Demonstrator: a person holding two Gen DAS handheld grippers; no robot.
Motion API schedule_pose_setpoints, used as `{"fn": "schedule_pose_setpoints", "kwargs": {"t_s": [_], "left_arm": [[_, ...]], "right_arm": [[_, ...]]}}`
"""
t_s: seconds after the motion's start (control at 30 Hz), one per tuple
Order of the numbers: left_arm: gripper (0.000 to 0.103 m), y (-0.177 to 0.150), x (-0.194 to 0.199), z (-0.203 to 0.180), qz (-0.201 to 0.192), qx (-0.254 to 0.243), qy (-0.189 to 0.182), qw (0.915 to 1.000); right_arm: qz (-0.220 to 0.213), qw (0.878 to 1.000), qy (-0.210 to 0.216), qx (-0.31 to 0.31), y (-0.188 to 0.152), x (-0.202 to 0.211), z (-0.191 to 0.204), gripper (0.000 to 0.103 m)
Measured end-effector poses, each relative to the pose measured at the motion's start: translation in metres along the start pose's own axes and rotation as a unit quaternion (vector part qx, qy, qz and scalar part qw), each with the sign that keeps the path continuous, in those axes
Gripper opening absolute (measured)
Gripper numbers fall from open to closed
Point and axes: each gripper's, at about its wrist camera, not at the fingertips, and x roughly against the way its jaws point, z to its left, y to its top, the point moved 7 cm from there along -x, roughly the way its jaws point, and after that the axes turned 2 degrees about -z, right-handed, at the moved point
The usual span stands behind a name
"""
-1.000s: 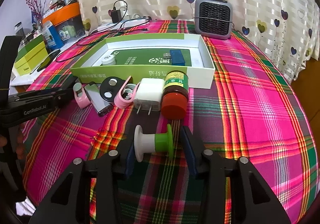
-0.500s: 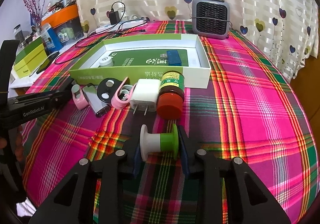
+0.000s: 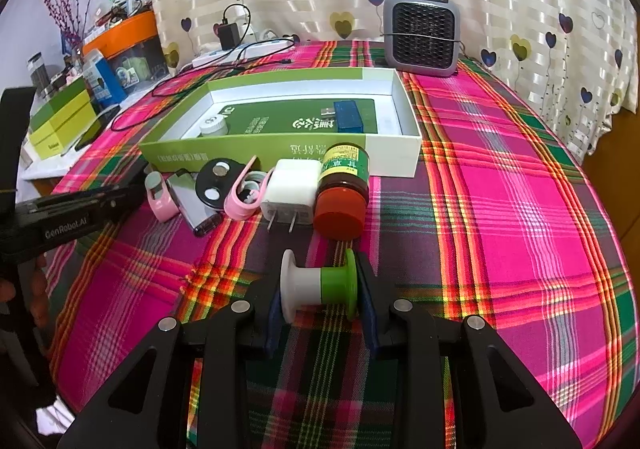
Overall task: Organize rigid objects
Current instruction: 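Grasp the black rectangular device with the left gripper while the right gripper grasps the white-green spool, then carry the black device and the spool into the green box and lower them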
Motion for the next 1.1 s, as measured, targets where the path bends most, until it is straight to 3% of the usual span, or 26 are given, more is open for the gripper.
{"fn": "schedule_pose_setpoints", "kwargs": {"t_s": [0.7,1.1], "left_arm": [[0.026,0.025,0.035,-0.015,-0.043,-0.025,-0.014,0.9987],[0.026,0.052,0.027,-0.028,-0.048,-0.039,-0.030,0.9976]], "right_arm": [[-0.030,0.999,0.010,0.016,0.030,0.012,0.011,0.033],[-0.027,0.999,0.027,0.016,0.064,-0.002,0.011,0.033]]}}
